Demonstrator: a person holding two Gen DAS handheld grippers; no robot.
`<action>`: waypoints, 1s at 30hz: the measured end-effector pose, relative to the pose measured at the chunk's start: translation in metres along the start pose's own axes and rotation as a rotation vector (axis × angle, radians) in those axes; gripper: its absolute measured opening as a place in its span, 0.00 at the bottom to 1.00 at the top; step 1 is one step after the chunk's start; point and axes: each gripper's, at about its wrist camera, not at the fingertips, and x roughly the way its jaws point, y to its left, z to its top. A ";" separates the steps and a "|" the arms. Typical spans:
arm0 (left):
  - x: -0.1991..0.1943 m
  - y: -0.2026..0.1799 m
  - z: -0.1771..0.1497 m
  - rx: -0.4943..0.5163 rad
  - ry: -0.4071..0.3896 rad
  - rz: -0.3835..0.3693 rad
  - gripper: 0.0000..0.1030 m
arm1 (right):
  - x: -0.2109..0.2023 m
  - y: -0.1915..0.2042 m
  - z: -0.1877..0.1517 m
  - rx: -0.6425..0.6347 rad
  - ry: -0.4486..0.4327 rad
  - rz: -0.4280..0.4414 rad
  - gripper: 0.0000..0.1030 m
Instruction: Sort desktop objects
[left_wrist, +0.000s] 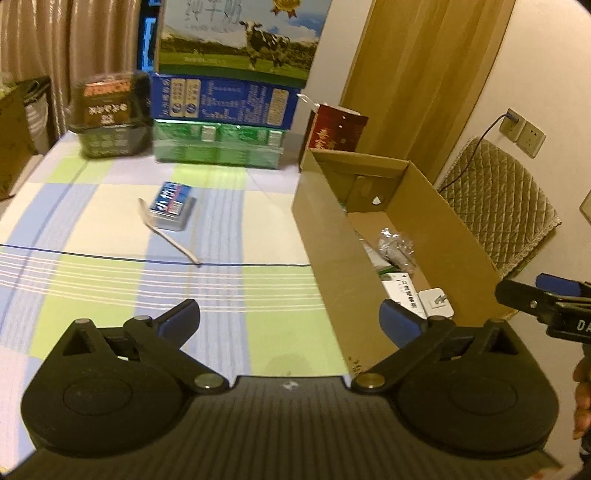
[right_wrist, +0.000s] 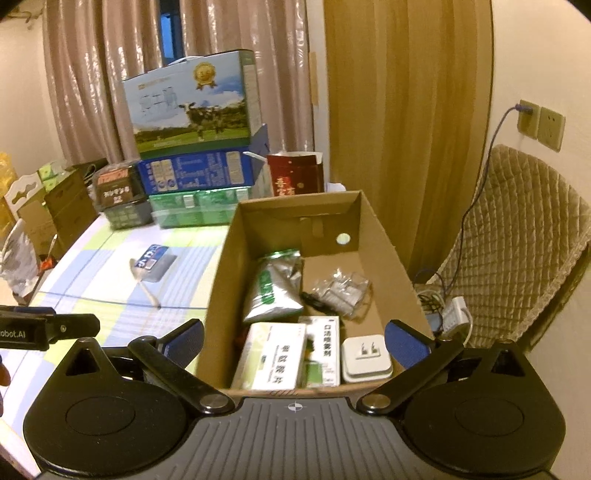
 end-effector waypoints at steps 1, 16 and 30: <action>-0.005 0.003 -0.002 0.001 -0.009 0.000 0.99 | -0.003 0.004 -0.001 0.000 -0.002 0.002 0.98; -0.044 0.036 -0.022 -0.026 -0.053 0.027 0.99 | -0.022 0.041 -0.018 -0.017 0.001 0.032 0.98; -0.062 0.066 -0.038 -0.010 -0.031 0.065 0.99 | -0.025 0.071 -0.026 -0.024 0.002 0.107 0.98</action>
